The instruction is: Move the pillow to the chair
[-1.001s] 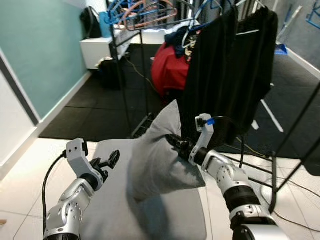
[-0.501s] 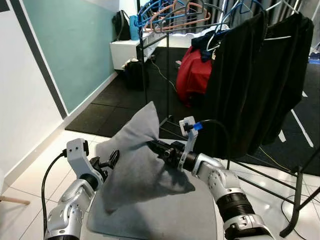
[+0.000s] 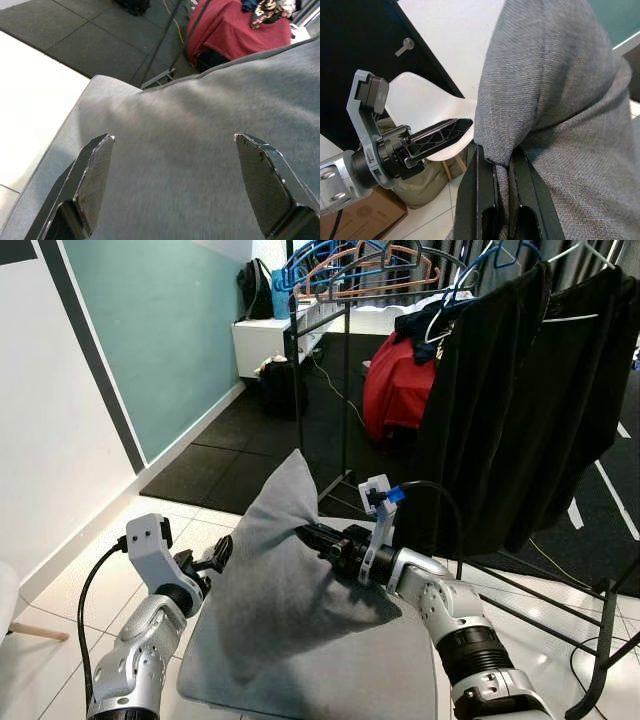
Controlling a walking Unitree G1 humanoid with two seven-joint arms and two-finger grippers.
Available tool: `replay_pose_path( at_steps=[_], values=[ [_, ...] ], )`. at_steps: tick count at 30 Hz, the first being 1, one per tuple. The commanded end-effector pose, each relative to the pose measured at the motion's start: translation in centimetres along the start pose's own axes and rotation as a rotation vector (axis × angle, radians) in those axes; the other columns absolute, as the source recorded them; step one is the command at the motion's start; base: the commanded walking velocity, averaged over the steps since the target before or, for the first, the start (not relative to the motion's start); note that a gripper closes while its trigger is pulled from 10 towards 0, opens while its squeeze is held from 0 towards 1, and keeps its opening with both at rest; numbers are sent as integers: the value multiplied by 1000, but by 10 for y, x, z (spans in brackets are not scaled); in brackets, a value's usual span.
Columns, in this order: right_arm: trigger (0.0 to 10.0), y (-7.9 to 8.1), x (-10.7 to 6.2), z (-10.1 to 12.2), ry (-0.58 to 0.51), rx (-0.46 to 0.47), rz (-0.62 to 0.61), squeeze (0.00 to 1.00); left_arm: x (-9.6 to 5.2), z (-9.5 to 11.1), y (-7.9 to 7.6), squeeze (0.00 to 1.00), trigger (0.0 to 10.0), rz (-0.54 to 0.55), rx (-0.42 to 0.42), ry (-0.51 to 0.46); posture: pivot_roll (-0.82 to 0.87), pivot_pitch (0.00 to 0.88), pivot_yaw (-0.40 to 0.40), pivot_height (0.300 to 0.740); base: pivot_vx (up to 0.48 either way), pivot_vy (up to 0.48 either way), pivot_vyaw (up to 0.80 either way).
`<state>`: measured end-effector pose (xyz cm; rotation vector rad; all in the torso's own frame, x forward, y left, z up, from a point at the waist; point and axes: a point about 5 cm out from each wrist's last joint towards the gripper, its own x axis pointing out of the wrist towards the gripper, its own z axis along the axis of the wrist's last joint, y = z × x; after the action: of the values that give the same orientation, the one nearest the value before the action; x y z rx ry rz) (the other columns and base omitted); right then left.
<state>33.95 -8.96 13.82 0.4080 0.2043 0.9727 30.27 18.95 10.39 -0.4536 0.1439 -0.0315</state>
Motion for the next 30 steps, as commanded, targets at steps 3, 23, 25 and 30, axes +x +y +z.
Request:
replay_pose_path(
  at_steps=[3,23,25,30],
  values=[
    [10000,7,3,12,-52,-27,41,0,0,-1,4,0,10000,25,10,0,-124,17,-8,740,0,0,800],
    [10000,5,-1,11,-45,-33,26,0,0,-4,-1,0,10000,13,24,15,-128,16,-6,740,-144,0,800],
    [10000,5,-2,10,-40,-36,25,0,0,-4,-1,0,10000,15,21,13,-129,15,-8,740,0,0,800],
    [10000,5,-2,8,-19,-52,28,0,1,-4,-1,0,10000,15,18,8,-133,12,-11,740,0,0,800]
  ],
)
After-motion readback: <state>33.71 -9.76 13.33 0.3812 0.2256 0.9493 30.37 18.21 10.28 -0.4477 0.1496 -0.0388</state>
